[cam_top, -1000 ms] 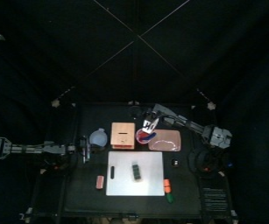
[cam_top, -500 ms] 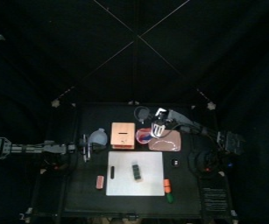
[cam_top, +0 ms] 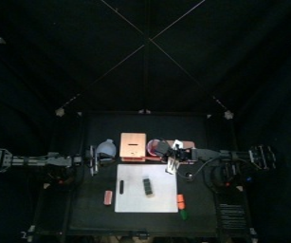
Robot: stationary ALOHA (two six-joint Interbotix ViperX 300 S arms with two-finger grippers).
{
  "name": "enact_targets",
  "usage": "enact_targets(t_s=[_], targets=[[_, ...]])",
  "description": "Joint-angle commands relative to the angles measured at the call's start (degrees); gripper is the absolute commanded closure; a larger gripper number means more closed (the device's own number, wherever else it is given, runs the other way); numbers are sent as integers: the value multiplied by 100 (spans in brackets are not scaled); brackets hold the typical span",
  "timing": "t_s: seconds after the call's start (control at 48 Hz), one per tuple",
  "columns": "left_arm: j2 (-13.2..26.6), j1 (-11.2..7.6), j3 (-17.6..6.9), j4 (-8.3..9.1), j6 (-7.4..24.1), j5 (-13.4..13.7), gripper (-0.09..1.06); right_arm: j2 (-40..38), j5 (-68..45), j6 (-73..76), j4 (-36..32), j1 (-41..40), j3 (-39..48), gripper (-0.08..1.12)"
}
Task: Place sushi on board then cut the sushi with the knife then place the pieces on the plate
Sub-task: Grasp knife edge with left hand
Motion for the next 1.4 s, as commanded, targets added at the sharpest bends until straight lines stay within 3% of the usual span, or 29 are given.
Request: enact_targets(t_s=[0.021, 0.271, 0.479, 0.771, 0.875, 1.188, 1.396], targets=[[9, -158, -185, 88, 18, -35, 29, -457, -738, 272, -26, 44, 545, 55], [88, -501, -352, 149, 0, -26, 18, -835, -2549, 431, 114, 167, 1767, 55], [642, -835, -580, 35, -18, -26, 11, -800, -3516, 431, 141, 167, 2426, 55], [1503, -914, -984, -202, 9, -26, 6, -624, -5098, 422, 97, 281, 3076, 55], [1740, -1011, -1169, -193, 18, 53, 7, -510, -5309, 422, 105, 290, 3190, 55], [2628, -1151, -1652, -211, 18, 659, 7, -308, -5546, 413, 44, 299, 3217, 55], [3067, -1143, -1872, -211, 9, 677, 7, -299, -5563, 413, 62, 343, 3217, 55]])
